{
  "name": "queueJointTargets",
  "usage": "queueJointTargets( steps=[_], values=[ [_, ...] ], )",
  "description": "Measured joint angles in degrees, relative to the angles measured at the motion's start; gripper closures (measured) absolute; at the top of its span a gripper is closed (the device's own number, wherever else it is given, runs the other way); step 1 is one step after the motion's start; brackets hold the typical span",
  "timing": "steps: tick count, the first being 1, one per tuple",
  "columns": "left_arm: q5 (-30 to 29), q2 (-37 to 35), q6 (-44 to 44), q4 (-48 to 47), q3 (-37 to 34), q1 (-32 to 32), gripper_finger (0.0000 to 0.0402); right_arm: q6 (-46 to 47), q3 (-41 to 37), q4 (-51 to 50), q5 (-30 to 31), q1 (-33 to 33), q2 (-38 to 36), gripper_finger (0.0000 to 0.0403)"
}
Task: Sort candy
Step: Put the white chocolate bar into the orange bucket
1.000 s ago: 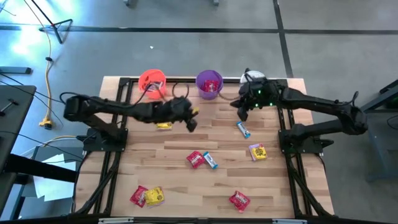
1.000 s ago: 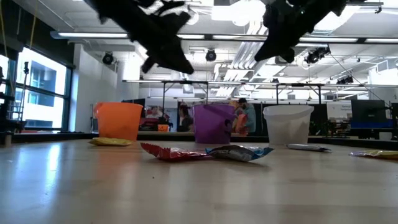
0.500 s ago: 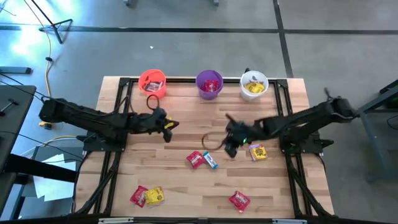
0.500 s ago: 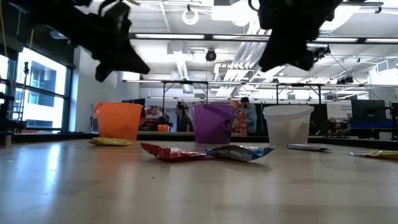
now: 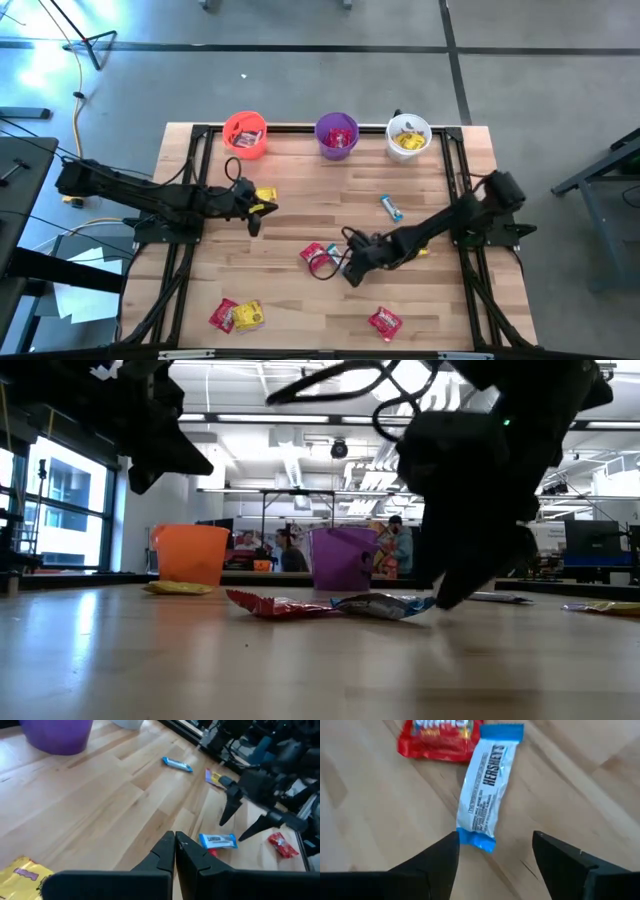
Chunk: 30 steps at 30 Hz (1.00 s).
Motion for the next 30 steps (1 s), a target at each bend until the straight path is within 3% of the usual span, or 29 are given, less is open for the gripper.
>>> queueJointTargets(
  steps=[5, 9, 17, 23, 30],
  values=[
    [1.64, -0.72, 0.04, -0.04, 0.0, 0.0, 0.0401, -1.04, 5.0, -1.2, 3.36, 0.94, 6.11, 0.0169],
    [1.64, -0.73, -0.82, -0.08, 0.0, 0.0, 0.0401, -1.29, 9.47, -6.5, 5.35, 1.48, 9.14, 0.0205],
    [11.55, -0.06, -20.36, -9.55, 0.0, 4.49, 0.0401, -4.01, 12.88, -12.58, 6.74, 0.54, 9.66, 0.0384],
    [21.75, 3.44, -19.59, -5.87, 0.0, 8.09, 0.0393, -10.59, 15.86, -12.7, 6.51, -1.44, 9.74, 0.0367],
    [28.71, 11.71, -19.92, 6.52, 0.02, 9.2, 0.0333, -23.08, 22.34, -12.52, 10.48, -3.57, 9.72, 0.0398]
  ],
)
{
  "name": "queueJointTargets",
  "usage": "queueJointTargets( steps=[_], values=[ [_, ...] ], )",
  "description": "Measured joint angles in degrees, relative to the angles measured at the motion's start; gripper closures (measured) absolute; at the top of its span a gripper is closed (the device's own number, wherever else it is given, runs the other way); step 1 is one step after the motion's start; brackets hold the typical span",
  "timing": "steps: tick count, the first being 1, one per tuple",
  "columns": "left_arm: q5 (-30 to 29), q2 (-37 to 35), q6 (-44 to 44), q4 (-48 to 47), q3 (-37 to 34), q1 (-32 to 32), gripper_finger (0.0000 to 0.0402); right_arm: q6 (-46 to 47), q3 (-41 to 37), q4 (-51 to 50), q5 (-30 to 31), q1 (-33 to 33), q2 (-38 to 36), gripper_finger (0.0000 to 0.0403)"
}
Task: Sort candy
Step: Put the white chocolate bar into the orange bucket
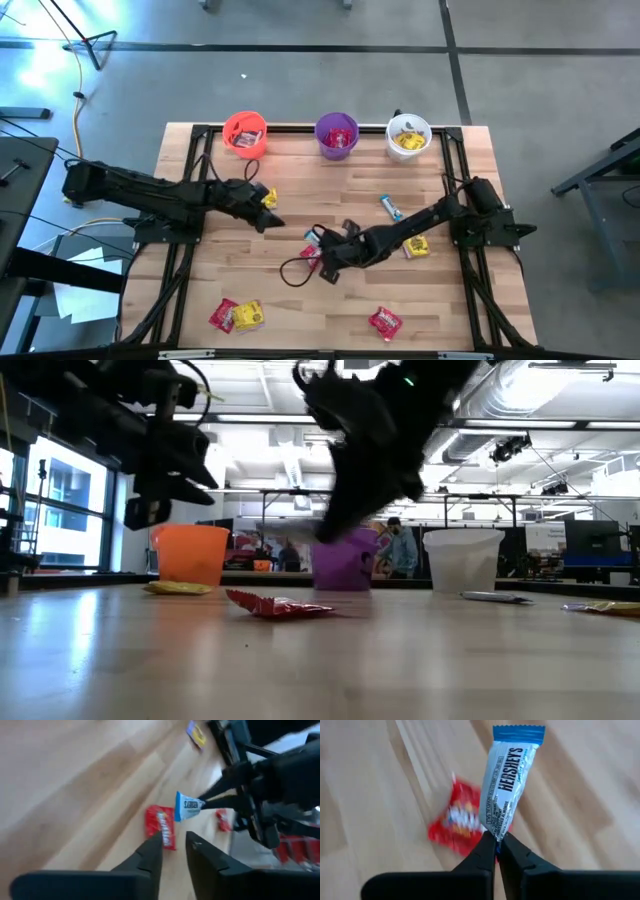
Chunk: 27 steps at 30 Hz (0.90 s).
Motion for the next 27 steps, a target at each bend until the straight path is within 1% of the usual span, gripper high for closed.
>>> queueJointTargets(
  steps=[2, 5, 8, 11, 15, 18, 20, 26, 27],
  values=[
    [1.69, 2.82, -0.38, 3.86, 0.0, -0.07, 0.031, -2.98, 1.83, 0.66, 0.45, -0.89, -0.07, 0.0397],
    [1.8, 6.26, -0.49, 8.7, 0.0, -0.49, 0.0277, -6.48, 3.93, 1.6, 0.53, -2.05, -0.09, 0.0397],
    [2.35, 8.5, -0.62, 13.15, 0.0, -0.5, 0.0252, -8.64, 5.13, 2.96, 0.79, -2.79, -0.09, 0.0401],
    [2.61, 9.49, -0.59, 16.14, 0.04, -0.5, 0.0239, -9.55, 5.66, 3.06, 0.7, -3.02, -0.09, 0.0401],
    [2.61, 9.53, -0.56, 17.67, 0.04, -0.5, 0.0238, -10.35, 5.66, 3.34, 0.68, -3.02, -0.09, 0.0402],
    [2.63, 9.53, -0.59, 17.64, 0.04, -0.46, 0.0254, -10.43, 5.66, 3.34, 0.78, -3.02, -0.11, 0.0402],
    [2.66, 9.75, -0.57, 17.24, 0.04, -0.46, 0.0276, -10.46, 5.66, 3.54, 1.19, -3.02, -0.11, 0.0402],
    [3.19, 10.19, 1.04, 17.28, 0.04, -0.46, 0.0378, -11.51, 5.66, 4.7, 1.58, -3.02, -0.11, 0.0402],
    [2.75, 10.16, 1.4, 17.35, 0.04, -0.46, 0.0387, -11.51, 5.66, 4.68, 1.72, -3.02, -0.11, 0.0402]
  ],
)
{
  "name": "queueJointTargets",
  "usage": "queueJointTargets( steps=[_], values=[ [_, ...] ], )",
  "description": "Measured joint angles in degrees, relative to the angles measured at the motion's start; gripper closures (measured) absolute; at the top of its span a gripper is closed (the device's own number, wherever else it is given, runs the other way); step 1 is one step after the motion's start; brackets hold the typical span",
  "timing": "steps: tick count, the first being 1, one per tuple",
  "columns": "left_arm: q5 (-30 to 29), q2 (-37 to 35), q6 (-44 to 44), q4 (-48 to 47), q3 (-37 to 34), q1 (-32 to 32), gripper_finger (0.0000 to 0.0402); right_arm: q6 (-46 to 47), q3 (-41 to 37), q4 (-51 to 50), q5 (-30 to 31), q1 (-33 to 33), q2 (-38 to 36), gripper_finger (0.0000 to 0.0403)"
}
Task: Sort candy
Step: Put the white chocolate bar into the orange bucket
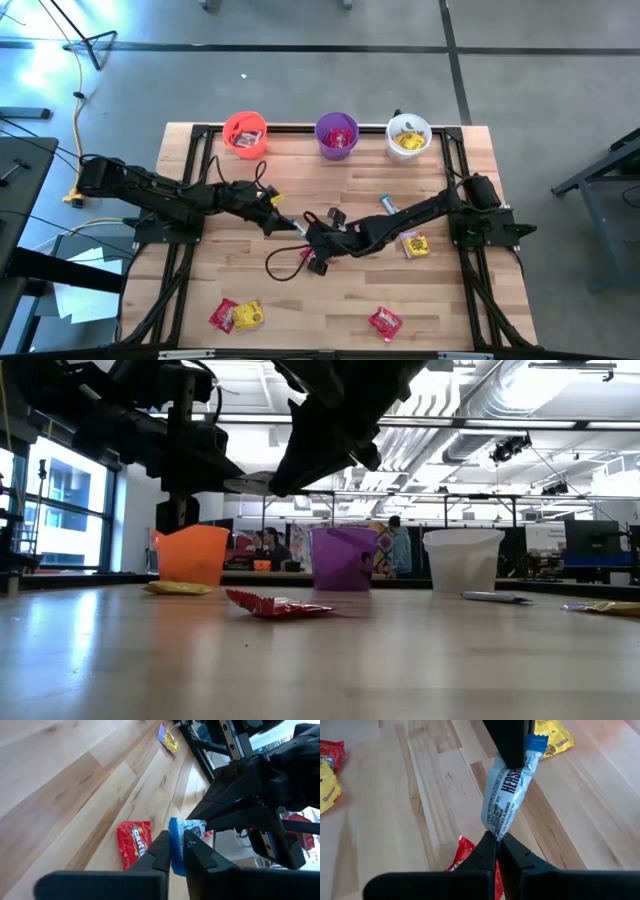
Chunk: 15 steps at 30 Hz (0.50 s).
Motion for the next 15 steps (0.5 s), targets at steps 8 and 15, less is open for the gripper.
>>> queueJointTargets(
  steps=[8, 15],
  values=[
    [-1.26, 0.02, 2.11, 0.06, 0.0, 1.63, 0.0397, -0.04, 0.13, 0.93, 1.58, 0.0, -0.09, 0.0338],
    [-1.3, -1.67, 5.37, -0.24, 0.0, 5.38, 0.0398, 1.24, 3.67, -1.91, 6.51, -0.18, -0.09, 0.0214]
  ],
)
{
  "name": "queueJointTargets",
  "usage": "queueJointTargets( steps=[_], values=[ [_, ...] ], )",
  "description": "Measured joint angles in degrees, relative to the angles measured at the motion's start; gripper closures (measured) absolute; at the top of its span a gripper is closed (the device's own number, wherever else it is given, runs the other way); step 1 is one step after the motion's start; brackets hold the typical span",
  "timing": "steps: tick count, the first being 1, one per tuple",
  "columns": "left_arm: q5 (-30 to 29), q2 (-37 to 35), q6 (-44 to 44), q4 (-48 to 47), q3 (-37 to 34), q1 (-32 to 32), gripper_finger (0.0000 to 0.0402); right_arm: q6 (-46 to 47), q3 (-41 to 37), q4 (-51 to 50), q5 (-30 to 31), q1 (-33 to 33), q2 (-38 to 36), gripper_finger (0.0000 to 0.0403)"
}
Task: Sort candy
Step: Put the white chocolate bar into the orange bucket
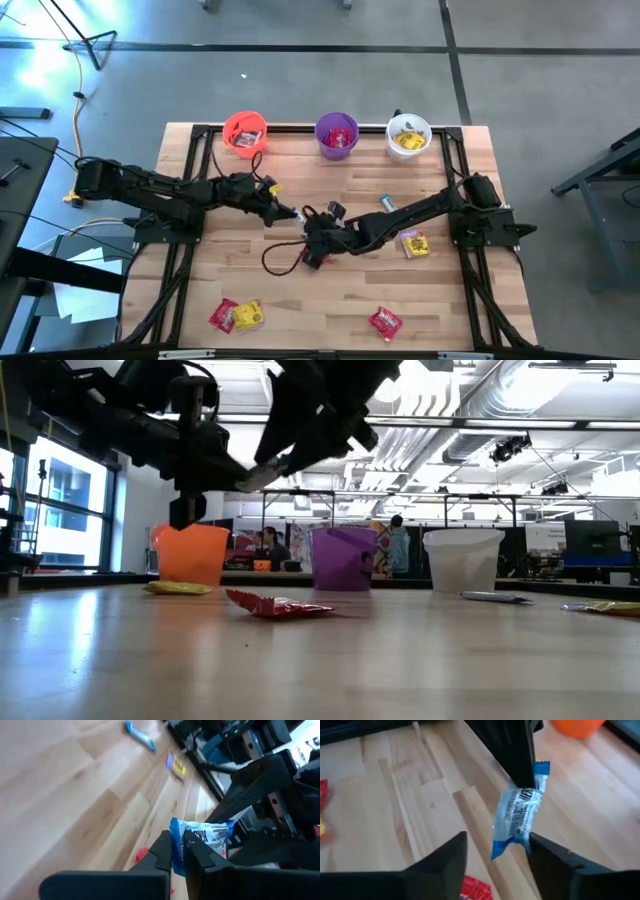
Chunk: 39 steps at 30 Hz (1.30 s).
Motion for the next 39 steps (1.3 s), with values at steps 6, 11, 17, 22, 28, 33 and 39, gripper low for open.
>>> queueJointTargets(
  steps=[6, 11, 17, 22, 28, 33, 39],
  values=[
    [1.1, -6.25, 4.57, -4.47, 0.07, 6.07, 0.04, -0.16, 4.8, -7.9, 4.23, -0.08, -0.11, 0.0173],
    [-0.69, -15.3, 8.25, -13.02, 0.04, 13.61, 0.04, 0.15, 7.59, -13.24, 6.96, -0.08, -0.11, 0.0172],
    [-4.12, -25.25, 12.01, -20.58, 2.17, 24.01, 0.04, 0.26, 7.72, -13.92, 6.98, -0.49, -0.11, 0.0171],
    [-13.27, -28.16, 21.95, -34.77, 10.25, 30.47, 0.04, 0.02, 7.72, -13.96, 6.96, -1.31, -0.11, 0.0171],
    [-21.28, -23.91, 31.62, -52.63, 17.62, 38.62, 0.04, -0.15, 7.72, -13.92, 6.88, -2.74, -0.11, 0.0171],
    [-21.1, -17.78, 36.83, -54.73, 17.69, 42.69, 0.0399, -0.15, 7.72, -13.81, 6.83, -3.8, -0.11, 0.0171],
    [-25.44, -13.03, 37.22, -52.22, 17.68, 46.04, 0.0397, -0.17, 7.72, -13.63, 6.83, -4.63, -0.11, 0.0171]
  ],
)
